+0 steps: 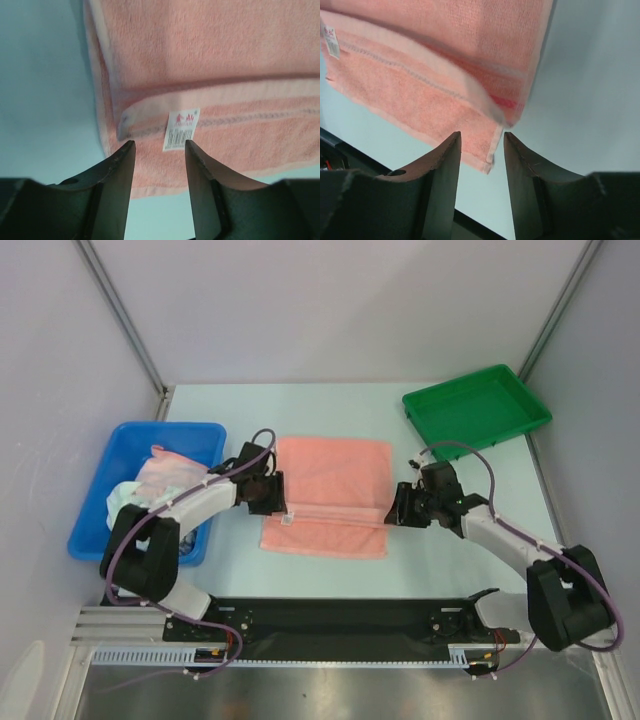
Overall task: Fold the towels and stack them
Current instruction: Fold the towel
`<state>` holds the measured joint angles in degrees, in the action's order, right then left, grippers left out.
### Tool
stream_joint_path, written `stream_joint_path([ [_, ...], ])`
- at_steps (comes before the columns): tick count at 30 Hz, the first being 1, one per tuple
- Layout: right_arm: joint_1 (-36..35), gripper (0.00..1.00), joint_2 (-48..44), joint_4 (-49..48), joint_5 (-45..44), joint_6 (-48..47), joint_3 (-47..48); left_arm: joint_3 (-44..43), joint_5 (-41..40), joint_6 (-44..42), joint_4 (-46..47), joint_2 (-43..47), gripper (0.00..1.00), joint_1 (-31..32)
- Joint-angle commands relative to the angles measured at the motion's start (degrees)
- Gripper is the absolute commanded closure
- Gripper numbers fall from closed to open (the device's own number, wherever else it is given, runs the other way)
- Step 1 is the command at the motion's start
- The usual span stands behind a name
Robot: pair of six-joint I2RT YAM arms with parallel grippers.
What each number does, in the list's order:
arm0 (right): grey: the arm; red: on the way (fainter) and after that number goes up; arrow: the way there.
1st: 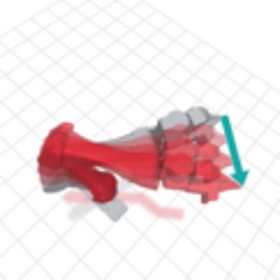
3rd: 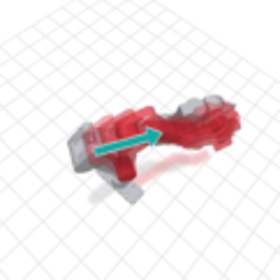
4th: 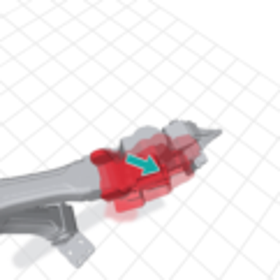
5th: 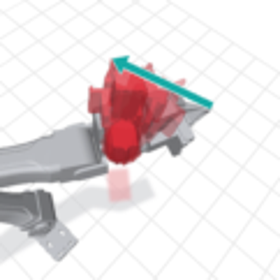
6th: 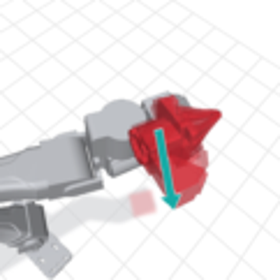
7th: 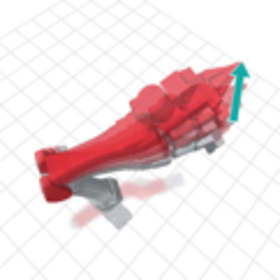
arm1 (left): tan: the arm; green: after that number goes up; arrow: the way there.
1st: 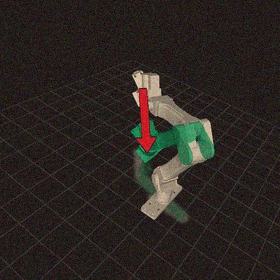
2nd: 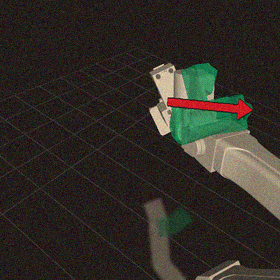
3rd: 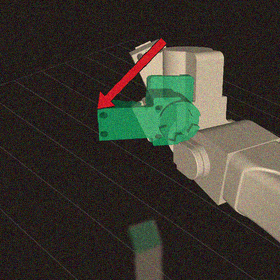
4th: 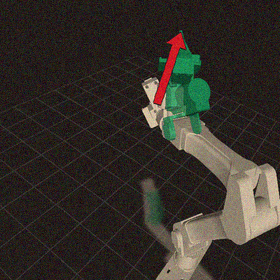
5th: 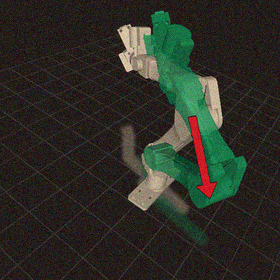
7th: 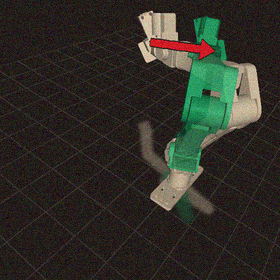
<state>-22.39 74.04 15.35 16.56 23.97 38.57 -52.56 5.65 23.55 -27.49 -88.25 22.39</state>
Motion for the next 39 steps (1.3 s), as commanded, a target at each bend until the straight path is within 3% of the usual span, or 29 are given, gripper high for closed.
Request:
stream_joint_path([
  [1,-0.3,0.56,-5.3,-0.2,0.1,1.5,-3.7,3.3,0.3,1.6,-0.1,7.7,0.51,0.5],
  [9,-0.4,0.57,-16.5,1.8,0.1,6.0,-7.7,11.9,-3.5,8.5,-2.1,19.6,0.62,1.0],
  [12,-0.3,0.58,-16.7,1.3,-3.9,6.3,-5.6,11.3,-4.7,9.0,0.0,21.9,0.46,0.7],
  [14,0.1,0.61,-14.7,-0.1,-6.3,5.6,-3.7,6.3,-4.8,7.8,0.3,17.6,0.45,-0.2],
  [16,2.3,0.74,-8.7,-2.5,-5.5,4.3,-0.1,0.3,-3.3,7.2,-0.5,12.2,0.54,-2.9],
  [18,4.1,0.89,-3.2,-2.5,-4.2,2.9,3.0,-3.3,-2.1,6.3,-1.6,4.3,0.76,-5.0],
  [19,4.4,0.95,1.8,-2.4,-4.1,2.1,6.1,-6.7,-4.0,5.4,-3.0,0.0,0.82,-6.0],
  [21,5.0,0.99,5.7,-2.2,-4.1,1.0,8.7,-9.7,-7.0,4.6,-4.3,-3.3,0.92,-6.1],
  [24,5.3,1.00,12.0,-2.5,-2.5,-0.5,11.5,-13.0,-7.8,3.9,-4.4,-8.2,0.98,-6.1],
  [29,4.9,1.00,16.6,-3.9,1.6,-2.4,11.8,-11.6,-4.1,3.3,-2.1,-10.6,1.00,-6.1],
  [39,2.7,0.99,13.0,-3.3,4.4,-3.9,7.2,-5.3,3.8,2.5,0.2,-3.9,0.96,-6.0],
])
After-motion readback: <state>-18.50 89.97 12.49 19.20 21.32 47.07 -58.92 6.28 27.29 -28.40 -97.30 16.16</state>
